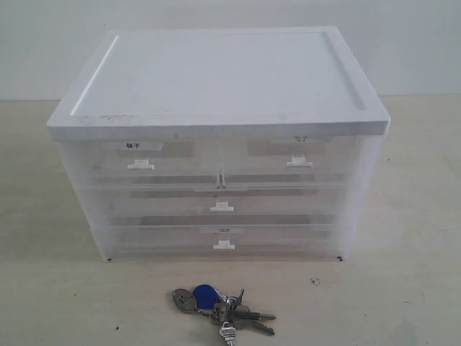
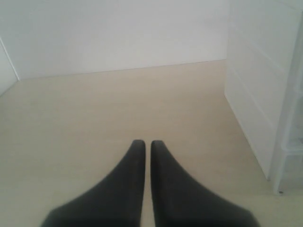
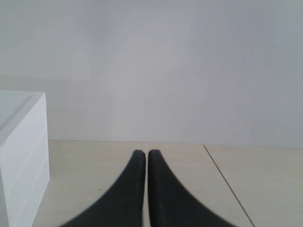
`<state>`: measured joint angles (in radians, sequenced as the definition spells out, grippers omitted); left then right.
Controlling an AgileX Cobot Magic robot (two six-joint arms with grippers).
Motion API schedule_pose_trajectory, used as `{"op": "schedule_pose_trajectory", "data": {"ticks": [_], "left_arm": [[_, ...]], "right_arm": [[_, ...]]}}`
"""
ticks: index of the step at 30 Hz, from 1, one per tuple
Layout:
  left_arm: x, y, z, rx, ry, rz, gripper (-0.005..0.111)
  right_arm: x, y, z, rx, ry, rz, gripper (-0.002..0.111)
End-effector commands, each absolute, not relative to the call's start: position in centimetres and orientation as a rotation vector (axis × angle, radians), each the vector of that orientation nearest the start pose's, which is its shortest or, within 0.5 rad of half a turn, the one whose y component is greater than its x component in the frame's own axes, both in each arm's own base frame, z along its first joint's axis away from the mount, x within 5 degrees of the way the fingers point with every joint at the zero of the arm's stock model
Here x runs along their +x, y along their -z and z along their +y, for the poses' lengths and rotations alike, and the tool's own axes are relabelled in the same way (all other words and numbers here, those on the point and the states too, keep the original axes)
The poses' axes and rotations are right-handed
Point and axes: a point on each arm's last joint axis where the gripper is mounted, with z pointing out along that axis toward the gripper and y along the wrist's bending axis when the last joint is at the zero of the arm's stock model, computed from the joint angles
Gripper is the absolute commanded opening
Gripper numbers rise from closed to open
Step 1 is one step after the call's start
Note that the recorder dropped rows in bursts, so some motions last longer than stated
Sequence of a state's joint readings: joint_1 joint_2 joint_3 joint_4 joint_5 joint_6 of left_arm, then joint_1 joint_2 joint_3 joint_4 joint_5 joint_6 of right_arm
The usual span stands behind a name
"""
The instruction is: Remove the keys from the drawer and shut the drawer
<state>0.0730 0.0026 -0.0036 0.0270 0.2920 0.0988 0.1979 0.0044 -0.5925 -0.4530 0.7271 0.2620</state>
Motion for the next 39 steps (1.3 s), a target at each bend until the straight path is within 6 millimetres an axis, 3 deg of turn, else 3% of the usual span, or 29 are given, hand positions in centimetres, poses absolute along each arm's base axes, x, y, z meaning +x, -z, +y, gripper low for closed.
{"op": "schedule_pose_trajectory", "data": {"ticks": [1,8,13,16,25,29,39], "left_arm": [[5.4,-18.6,0.5,0.024,-0.137,1.781,0.005],[5.4,-18.6,0.5,0.024,-0.137,1.781,0.005],[5.4,-18.6,0.5,0.024,-0.137,1.781,0.005],[5.4,-18.6,0.5,0.024,-0.137,1.781,0.005],[5.4,-18.6,0.5,0.024,-0.137,1.781,0.005],[5.4,-18.6,0.5,0.024,-0.137,1.781,0.005],[5.4,-18.6,0.5,0.027,-0.141,1.781,0.005]], "right_arm": [[-0.8,-33.6,-2.9,0.014,0.149,1.572,0.0],[-0.8,-33.6,-1.9,-0.052,0.043,1.565,0.0],[0.4,-33.8,-0.1,-0.135,-0.115,1.348,0.0],[1.8,-32.0,0.4,-0.089,-0.181,1.29,0.0],[5.5,-21.9,0.2,0.026,-0.077,1.467,0.0],[5.6,-20.3,0.2,-0.004,-0.04,1.595,0.0],[5.4,-18.5,0.1,-0.041,-0.005,1.793,0.0]]}}
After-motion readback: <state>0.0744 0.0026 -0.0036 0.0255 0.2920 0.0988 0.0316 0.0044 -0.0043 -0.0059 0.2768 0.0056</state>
